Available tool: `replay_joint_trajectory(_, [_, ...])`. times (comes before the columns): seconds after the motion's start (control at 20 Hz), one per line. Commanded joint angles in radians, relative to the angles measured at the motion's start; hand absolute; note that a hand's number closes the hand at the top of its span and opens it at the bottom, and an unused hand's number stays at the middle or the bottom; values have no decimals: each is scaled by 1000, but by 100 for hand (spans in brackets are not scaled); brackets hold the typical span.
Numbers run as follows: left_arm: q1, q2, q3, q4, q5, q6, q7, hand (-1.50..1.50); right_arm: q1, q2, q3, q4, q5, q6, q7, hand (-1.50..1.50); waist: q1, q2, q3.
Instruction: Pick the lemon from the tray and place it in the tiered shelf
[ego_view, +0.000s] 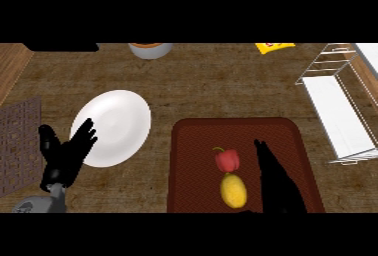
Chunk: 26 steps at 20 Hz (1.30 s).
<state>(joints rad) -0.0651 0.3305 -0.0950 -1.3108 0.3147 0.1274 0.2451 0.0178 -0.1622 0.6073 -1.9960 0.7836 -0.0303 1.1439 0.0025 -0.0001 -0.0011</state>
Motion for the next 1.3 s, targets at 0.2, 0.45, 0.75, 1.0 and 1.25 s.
replay_joint_trajectory(0.2, [-13,-13,10,-49,-24,23,62,0,18,96,-9,108,112,19,79,-150,-2,0,1])
replay_joint_trajectory(0.45, [85,-12,23,-78,-19,-24,17,0,27,132,-51,150,147,37,47,-150,2,-1,1])
replay_joint_trajectory(0.75, [39,-31,52,11,-38,-48,-30,0,73,161,36,220,240,-37,76,-150,-4,-1,1])
replay_joint_trajectory(1.0, [27,-73,30,-6,-75,-30,-7,0,-33,161,-74,274,208,31,48,-150,0,0,1])
replay_joint_trajectory(1.25, [61,-70,55,-47,-93,-41,-11,0,62,162,-83,333,262,-95,-78,-150,-2,0,1])
